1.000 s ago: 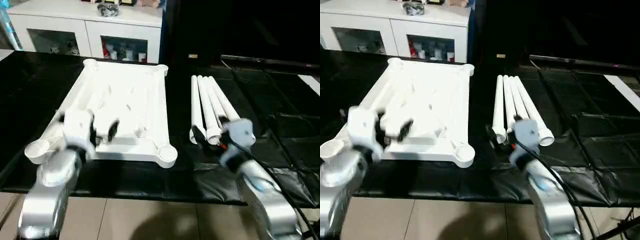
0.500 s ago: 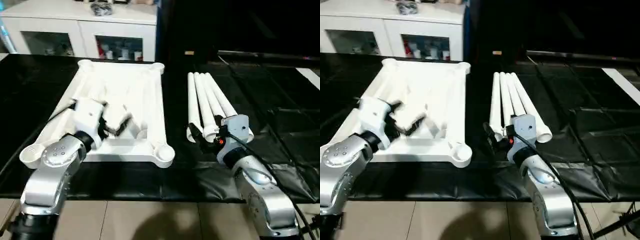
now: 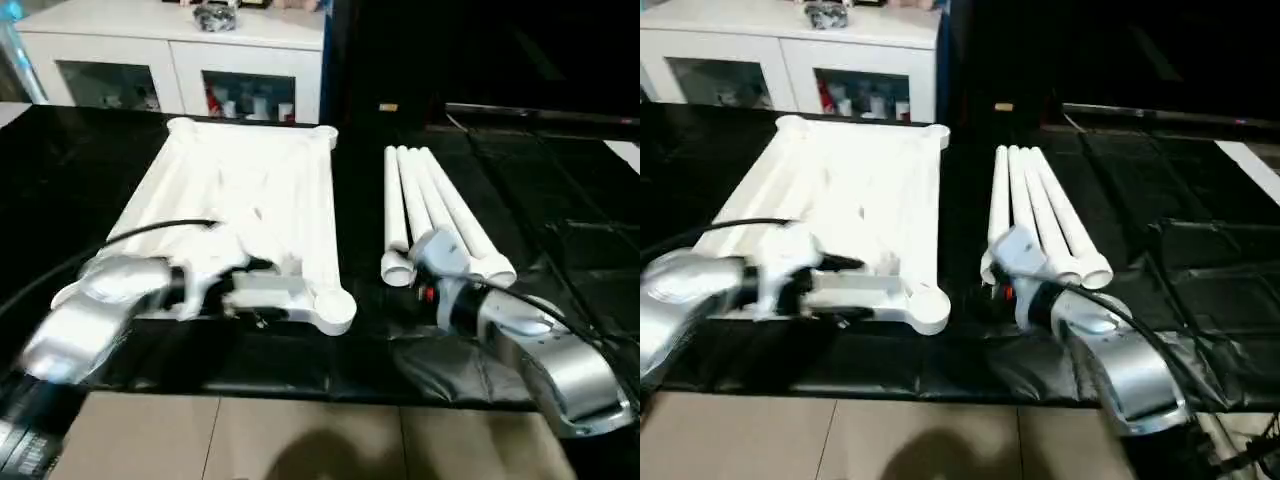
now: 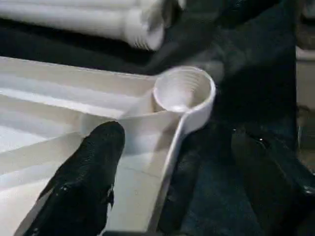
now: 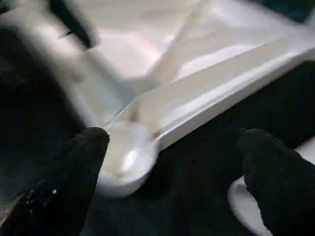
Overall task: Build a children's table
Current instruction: Move table base
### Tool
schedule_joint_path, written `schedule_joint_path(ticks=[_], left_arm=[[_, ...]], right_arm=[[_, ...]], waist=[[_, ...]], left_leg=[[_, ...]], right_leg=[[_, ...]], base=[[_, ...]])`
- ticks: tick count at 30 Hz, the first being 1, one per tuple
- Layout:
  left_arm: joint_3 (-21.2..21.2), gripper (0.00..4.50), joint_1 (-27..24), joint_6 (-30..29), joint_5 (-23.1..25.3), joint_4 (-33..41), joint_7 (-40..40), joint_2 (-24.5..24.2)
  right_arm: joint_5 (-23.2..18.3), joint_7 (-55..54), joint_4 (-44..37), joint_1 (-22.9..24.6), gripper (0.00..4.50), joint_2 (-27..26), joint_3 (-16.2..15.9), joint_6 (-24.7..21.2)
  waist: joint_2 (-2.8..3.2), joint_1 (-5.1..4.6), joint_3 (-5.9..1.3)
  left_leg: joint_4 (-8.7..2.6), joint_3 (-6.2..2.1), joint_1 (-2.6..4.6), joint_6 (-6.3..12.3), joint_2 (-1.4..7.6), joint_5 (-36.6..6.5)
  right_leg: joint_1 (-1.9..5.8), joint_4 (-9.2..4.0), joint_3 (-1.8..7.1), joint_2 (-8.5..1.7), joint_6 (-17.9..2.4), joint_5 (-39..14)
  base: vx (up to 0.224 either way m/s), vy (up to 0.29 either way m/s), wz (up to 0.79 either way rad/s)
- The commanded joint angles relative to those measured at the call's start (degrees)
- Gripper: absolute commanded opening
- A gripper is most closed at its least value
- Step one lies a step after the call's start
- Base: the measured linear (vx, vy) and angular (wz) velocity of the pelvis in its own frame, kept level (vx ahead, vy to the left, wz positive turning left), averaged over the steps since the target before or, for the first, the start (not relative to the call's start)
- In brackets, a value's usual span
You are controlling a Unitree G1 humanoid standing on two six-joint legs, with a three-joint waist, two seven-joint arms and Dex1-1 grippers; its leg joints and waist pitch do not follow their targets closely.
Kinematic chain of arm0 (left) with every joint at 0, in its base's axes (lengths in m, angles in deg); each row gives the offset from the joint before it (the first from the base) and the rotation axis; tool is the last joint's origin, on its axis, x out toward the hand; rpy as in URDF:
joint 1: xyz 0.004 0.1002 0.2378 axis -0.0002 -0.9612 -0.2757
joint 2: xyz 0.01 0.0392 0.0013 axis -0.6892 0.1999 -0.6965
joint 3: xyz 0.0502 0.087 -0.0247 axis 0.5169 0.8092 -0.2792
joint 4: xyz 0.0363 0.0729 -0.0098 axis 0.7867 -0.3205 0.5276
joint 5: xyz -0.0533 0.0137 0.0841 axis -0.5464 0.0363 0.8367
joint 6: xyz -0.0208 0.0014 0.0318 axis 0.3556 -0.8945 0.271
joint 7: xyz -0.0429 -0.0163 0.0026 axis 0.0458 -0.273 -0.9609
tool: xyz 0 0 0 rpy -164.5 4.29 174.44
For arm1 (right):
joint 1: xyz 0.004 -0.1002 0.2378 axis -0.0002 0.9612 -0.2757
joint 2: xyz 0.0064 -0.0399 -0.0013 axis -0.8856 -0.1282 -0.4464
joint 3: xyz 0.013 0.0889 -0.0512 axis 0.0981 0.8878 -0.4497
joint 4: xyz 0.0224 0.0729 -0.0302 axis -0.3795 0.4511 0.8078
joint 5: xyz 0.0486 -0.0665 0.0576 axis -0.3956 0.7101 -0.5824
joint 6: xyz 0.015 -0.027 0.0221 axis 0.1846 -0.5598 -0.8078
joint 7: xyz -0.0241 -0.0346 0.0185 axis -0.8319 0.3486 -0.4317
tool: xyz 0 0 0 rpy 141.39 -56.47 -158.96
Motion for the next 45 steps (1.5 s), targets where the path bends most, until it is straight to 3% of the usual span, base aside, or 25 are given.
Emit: schedule_joint_path(ticks=[1,4,12,13,14,18,35,38,41,45], left_arm=[[3.34,3.54,3.11,1.83,4.01,-5.76,-1.53,0.67],[5.04,3.27,5.79,3.43,5.29,-10.83,-3.13,1.94],[7.28,2.7,10.76,7.99,8.16,-21.07,-4.39,4.76],[7.85,2.62,12.03,8.63,8.84,-24.02,-5.35,5.54],[8.07,2.51,12.35,8.64,9.03,-24.87,-5.71,5.78],[8.21,2.16,13.44,9.4,9.47,-27.89,-7.1,6.64],[7.67,0.65,18.05,10.65,12.09,-39.83,-6.57,9.99],[5.68,0.43,18.54,10.75,11.67,-41.52,-3.75,11.02],[4.71,0.26,18.76,11.68,11.34,-42.14,-2.5,11.37],[4.14,0.02,19.22,15.68,11.63,-43.38,-1.32,11.45]], right_arm=[[-1.32,3.3,-2.34,-0.71,4.5,2.08,-1.83,-2.18],[-2.36,4.27,-3.66,-0.93,4.5,2.97,-2.49,-4.0],[-1.94,5.17,-4.35,-1.78,4.5,3.43,-3.12,-5.52],[-2.36,6.12,-4.94,-1.73,4.5,4.15,-3.55,-5.94],[-1.92,6.62,-5.13,-1.65,4.5,4.78,-4.08,-5.54],[-1.82,7.65,-5.77,-1.69,4.5,5.85,-4.97,-6.4],[-2.97,9.02,-7.93,-1.35,4.5,6.81,-5.56,-8.54],[-2.82,8.64,-8.06,-1.18,4.5,6.62,-5.55,-8.63],[-2.83,8.36,-8.05,-1.1,4.5,6.44,-5.47,-8.61],[-2.57,7.82,-7.82,-1.2,4.5,5.84,-5.69,-8.61]], waist=[[0.59,0.01,-2.74],[0.43,0.48,-3.04],[0.44,0.68,-3.04],[1.28,0.73,-3.06],[0.74,0.71,-2.98],[0.6,0.61,-2.98],[1.03,0.66,-2.86],[0.89,0.65,-2.74],[0.74,0.44,-2.76],[0.55,-0.03,-3.0]], left_leg=[[-4.26,-0.13,0.52,-1.25,1.69,-12.75],[-4.25,-0.25,0.23,-1.53,1.98,-10.97],[-4.12,-0.07,0.45,-1.72,1.92,-11.22],[-4.11,-0.21,0.52,-2.01,2.01,-11.43],[-4.12,-0.12,0.54,-2.01,2.0,-11.89],[-4.15,-0.15,0.32,-1.92,2.02,-11.5],[-4.23,-0.24,0.44,-2.09,2.18,-12.75],[-4.32,-0.29,0.47,-2.13,2.25,-13.68],[-4.43,-0.41,0.04,-2.06,2.18,-12.84],[-4.19,-0.29,-0.02,-1.45,2.07,-11.07]], right_leg=[[2.1,-4.6,2.66,-3.73,-8.99,-12.04],[2.45,-4.37,2.73,-4.23,-8.67,-11.44],[2.3,-4.43,2.67,-4.21,-10.01,-10.35],[2.23,-4.31,2.72,-4.34,-10.21,-10.21],[2.32,-4.59,2.72,-4.22,-9.95,-10.59],[2.49,-4.47,2.69,-4.29,-10.47,-9.84],[2.47,-4.8,2.76,-4.51,-11.18,-11.2],[2.44,-5.06,2.78,-4.61,-10.72,-13.4],[2.75,-4.94,2.68,-4.57,-10.44,-12.83],[2.74,-4.86,2.71,-4.53,-10.2,-11.24]], base=[[0.0,0.0,0.0],[0.0,0.0,0.0],[0.0,0.0,0.0],[0.0,0.0,0.0],[0.0,0.0,0.0],[0.0,0.0,0.0],[0.0,0.0,0.0],[0.0,0.0,0.0],[0.0,0.0,0.0],[0.0,0.0,0.0]])
